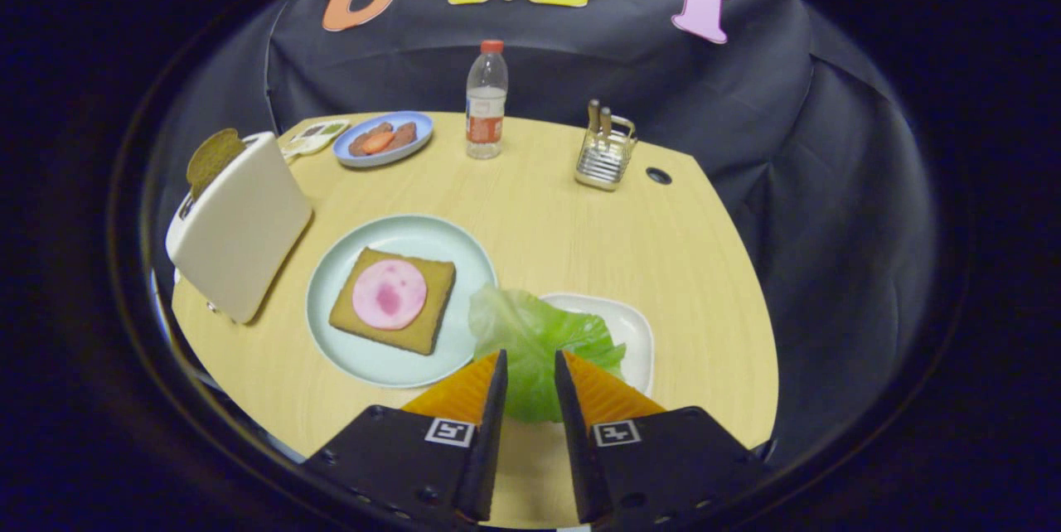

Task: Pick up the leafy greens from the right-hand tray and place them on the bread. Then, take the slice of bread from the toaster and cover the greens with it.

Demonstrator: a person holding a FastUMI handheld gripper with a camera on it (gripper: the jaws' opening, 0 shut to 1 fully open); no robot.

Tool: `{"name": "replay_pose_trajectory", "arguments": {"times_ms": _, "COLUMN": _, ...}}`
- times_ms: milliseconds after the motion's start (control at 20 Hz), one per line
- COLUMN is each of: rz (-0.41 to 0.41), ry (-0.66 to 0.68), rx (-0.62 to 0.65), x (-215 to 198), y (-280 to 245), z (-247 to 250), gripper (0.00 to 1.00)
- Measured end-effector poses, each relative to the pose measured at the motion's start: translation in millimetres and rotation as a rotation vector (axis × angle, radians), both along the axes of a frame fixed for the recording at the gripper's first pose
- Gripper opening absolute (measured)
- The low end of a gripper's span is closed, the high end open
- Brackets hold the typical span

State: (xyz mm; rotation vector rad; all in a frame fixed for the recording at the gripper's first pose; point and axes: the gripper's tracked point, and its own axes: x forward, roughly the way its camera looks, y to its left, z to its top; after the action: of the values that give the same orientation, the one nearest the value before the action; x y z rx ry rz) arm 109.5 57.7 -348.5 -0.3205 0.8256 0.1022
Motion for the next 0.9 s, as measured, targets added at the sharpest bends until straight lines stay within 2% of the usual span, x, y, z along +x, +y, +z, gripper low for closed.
{"name": "replay_pose_trajectory", "arguments": {"times_ms": 200, "rz": 0.003, "ry": 0.04, "rx": -0.035, "x": 7, "y": 0, "z": -28, "gripper": 0.67}}
{"name": "replay_pose_trajectory", "arguments": {"times_ms": 300, "rz": 0.009, "ry": 0.058, "rx": -0.045, "x": 15, "y": 0, "z": -35, "gripper": 0.67}}
{"name": "replay_pose_trajectory", "arguments": {"times_ms": 500, "rz": 0.075, "ry": 0.131, "rx": -0.122, "x": 27, "y": -2, "z": -51, "gripper": 0.7}}
{"name": "replay_pose_trajectory", "arguments": {"times_ms": 750, "rz": 0.13, "ry": 0.107, "rx": -0.155, "x": 49, "y": -4, "z": -37, "gripper": 0.71}}
{"name": "replay_pose_trajectory", "arguments": {"times_ms": 900, "rz": 0.168, "ry": 0.127, "rx": -0.129, "x": 54, "y": -3, "z": -28, "gripper": 0.71}}
